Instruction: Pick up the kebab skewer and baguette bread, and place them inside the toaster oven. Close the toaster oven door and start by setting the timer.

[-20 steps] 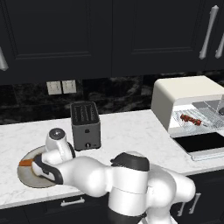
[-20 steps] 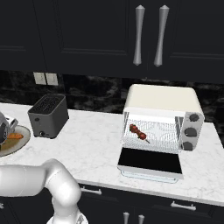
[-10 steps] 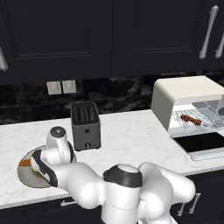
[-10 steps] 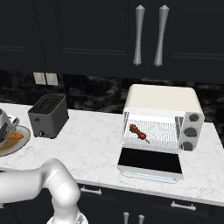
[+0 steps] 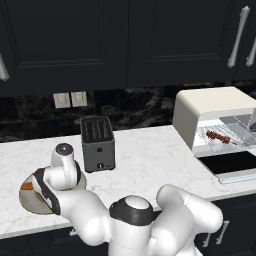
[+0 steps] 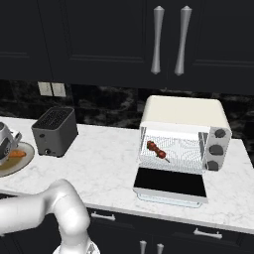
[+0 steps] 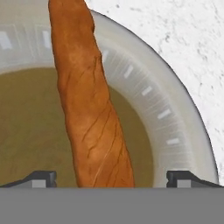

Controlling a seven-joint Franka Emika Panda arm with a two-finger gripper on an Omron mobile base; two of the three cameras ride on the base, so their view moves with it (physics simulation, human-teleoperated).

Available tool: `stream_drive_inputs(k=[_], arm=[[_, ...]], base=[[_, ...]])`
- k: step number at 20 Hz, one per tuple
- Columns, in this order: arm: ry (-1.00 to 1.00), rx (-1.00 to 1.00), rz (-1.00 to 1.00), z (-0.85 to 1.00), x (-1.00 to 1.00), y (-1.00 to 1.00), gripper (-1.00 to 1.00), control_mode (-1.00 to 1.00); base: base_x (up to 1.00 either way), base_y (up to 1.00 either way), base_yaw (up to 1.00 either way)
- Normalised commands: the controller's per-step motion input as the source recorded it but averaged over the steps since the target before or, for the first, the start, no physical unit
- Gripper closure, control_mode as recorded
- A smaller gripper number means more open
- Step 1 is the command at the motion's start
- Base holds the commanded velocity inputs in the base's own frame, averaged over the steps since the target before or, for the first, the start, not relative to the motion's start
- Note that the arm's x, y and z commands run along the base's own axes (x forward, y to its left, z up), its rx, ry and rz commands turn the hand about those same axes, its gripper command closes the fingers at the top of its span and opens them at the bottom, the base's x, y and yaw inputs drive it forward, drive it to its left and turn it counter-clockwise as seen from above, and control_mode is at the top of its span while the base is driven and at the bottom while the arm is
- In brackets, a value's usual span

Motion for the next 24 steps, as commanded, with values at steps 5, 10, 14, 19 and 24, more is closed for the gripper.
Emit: stream_drive_inputs(k=[5,10,14,19,24], arm=[[0.04,0.0,0.02,-0.31,0.05,0.14,-1.0,-1.0],[0.13,0.0,0.02,-0.64,-0.12,0.01,1.0,-1.0],[0.1,0.0,0.03,-0.43,-0.49,0.0,1.0,-1.0],[-0.01,0.0,0.07,-0.02,-0.99,0.0,1.0,-1.0],[-0.08,0.0,0.01,0.39,-0.96,-0.39,1.0,-1.0]], base=[[0.0,0.0,0.0],[0.0,0.0,0.0],[0.0,0.0,0.0],[0.0,0.0,0.0],[0.0,0.0,0.0]])
